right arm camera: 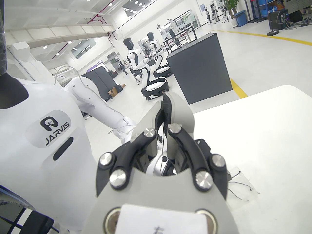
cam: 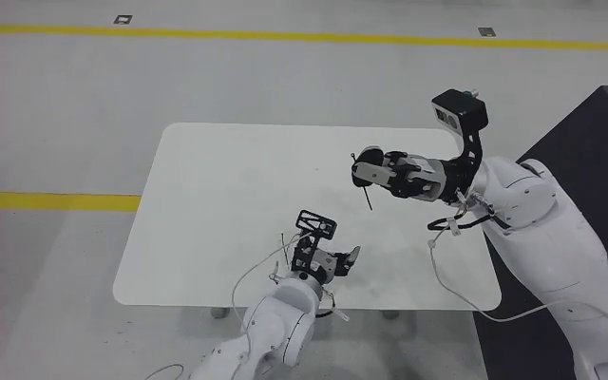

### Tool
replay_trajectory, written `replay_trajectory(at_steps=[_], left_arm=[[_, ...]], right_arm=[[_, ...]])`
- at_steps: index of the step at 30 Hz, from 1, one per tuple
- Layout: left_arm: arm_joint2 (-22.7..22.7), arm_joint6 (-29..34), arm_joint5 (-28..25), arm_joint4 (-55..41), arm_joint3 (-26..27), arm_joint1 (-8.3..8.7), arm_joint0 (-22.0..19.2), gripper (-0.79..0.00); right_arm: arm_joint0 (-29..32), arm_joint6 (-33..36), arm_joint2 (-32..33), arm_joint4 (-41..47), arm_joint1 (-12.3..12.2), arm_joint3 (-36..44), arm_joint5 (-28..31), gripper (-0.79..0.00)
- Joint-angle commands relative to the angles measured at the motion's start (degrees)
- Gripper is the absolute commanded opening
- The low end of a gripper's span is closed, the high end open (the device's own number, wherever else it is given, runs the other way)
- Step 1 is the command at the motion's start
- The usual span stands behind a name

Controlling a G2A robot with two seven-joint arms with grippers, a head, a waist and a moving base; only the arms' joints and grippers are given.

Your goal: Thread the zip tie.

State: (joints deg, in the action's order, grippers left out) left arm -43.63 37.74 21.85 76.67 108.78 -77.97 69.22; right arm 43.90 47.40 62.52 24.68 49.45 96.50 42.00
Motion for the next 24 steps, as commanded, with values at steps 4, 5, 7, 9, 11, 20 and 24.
replay_trajectory(at_steps=[4, 5, 7, 9, 11, 20, 24], left_arm=[[-0.04, -0.51, -1.19, -2.36, 0.55, -0.11, 0.57, 0.0], [-0.86, -0.86, -1.71, -5.86, 0.63, -0.27, 0.81, 0.0], [-2.46, -0.32, 1.11, -7.64, -1.33, -0.72, -0.56, 0.0], [-1.41, 0.98, 5.44, -5.84, -2.34, -1.53, -2.71, 0.0], [-0.85, 2.28, 10.37, -6.32, -2.94, -2.48, -4.51, 0.0], [3.41, 13.76, 21.81, 1.72, -8.7, -5.93, -12.53, 0.0], [3.0, 13.25, 22.75, -0.2, -7.56, -6.27, -12.54, 0.0]], right_arm=[[0.0, 0.0, 0.0, 0.0, 0.0, 0.0, 0.0, -0.785], [0.0, 0.0, 0.0, 0.0, 0.0, 0.0, 0.0, -0.785], [0.0, 0.0, 0.0, 0.0, 0.0, 0.0, 0.0, -0.785], [0.0, 0.0, 0.0, 0.0, 0.0, 0.0, 0.0, -0.785], [0.0, 0.0, 0.0, 0.0, 0.0, 0.0, 0.0, -0.785], [0.0, 0.0, 0.0, 0.0, 0.0, 0.0, 0.0, -0.785], [0.0, 0.0, 0.0, 0.0, 0.0, 0.0, 0.0, -0.785]])
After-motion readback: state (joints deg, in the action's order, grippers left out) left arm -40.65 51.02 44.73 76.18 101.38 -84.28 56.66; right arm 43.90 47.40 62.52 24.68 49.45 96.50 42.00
